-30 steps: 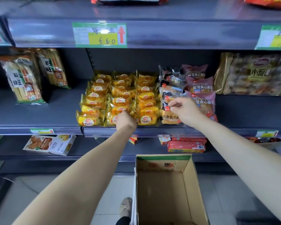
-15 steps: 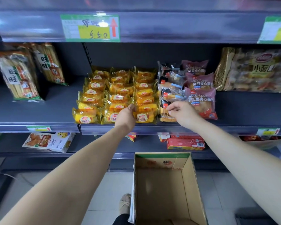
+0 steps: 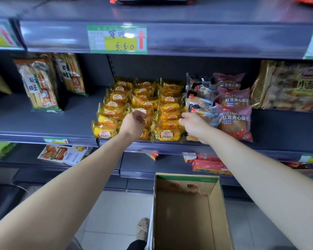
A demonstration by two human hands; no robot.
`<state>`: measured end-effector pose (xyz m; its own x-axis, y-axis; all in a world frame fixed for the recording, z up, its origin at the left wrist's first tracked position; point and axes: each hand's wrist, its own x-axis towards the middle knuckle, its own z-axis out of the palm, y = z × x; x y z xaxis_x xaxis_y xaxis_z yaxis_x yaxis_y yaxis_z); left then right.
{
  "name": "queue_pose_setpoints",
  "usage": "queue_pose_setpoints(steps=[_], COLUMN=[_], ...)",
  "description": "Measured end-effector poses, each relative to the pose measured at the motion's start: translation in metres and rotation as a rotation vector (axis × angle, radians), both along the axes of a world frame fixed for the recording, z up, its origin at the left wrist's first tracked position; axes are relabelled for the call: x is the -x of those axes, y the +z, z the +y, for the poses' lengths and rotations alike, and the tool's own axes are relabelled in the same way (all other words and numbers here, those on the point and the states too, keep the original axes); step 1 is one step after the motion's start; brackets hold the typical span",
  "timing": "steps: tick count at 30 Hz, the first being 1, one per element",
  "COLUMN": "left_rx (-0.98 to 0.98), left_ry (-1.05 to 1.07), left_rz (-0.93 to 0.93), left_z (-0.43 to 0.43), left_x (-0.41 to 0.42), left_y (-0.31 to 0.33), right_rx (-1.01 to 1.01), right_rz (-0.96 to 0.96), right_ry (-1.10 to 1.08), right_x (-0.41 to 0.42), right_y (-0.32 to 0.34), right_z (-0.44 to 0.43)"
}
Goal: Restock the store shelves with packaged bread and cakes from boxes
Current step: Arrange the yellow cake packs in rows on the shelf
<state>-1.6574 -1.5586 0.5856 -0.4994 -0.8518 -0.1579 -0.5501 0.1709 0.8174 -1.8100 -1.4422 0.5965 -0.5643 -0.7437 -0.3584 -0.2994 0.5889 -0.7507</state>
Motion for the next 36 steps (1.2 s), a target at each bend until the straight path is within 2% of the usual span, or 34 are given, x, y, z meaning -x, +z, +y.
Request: queue_pose_setpoints(steps=[7, 13, 17, 23, 28, 32, 36], left_rx=[-0.153, -0.153, -0.191, -0.315, -0.402, -0.313, -0.231], left_ry=[-0.071, -0.11, -0.145, -0.166, -0.105, -0.067, -0.103], left_rz=[0.03, -0.014, -0.107, -0.158, -0.088, -0.063, -0.065], left_z=[-0.001, -0.003, -0.005, -0.005, -0.006, -0.009, -0.015], left_x=[0.01, 0.029, 0.035, 0.043, 0.05, 0.051, 0.06], left_y=[-0.001, -0.003, -0.003, -0.005, -0.009, -0.014, -0.014], right_rx=[-0.054, -0.005, 0.015, 0.045, 0.103, 0.1, 0.041], right_rz=[-0.065, -0.107, -0.142, -0.448, -0.621, -0.622, -0.462], right_ry=[-0.184, -0.189, -0.254, -0.358, -0.446, -0.439, -0.418], right_x=[0.006, 0.009, 0.021, 0.015, 0.015, 0.026, 0.025], right_y=[-0.011, -0.021, -0.026, -0.037, -0.046, -0.049, -0.044], right_z=[-0.02, -0.02, -0.018, -0.026, -0.028, -0.03, -0.04])
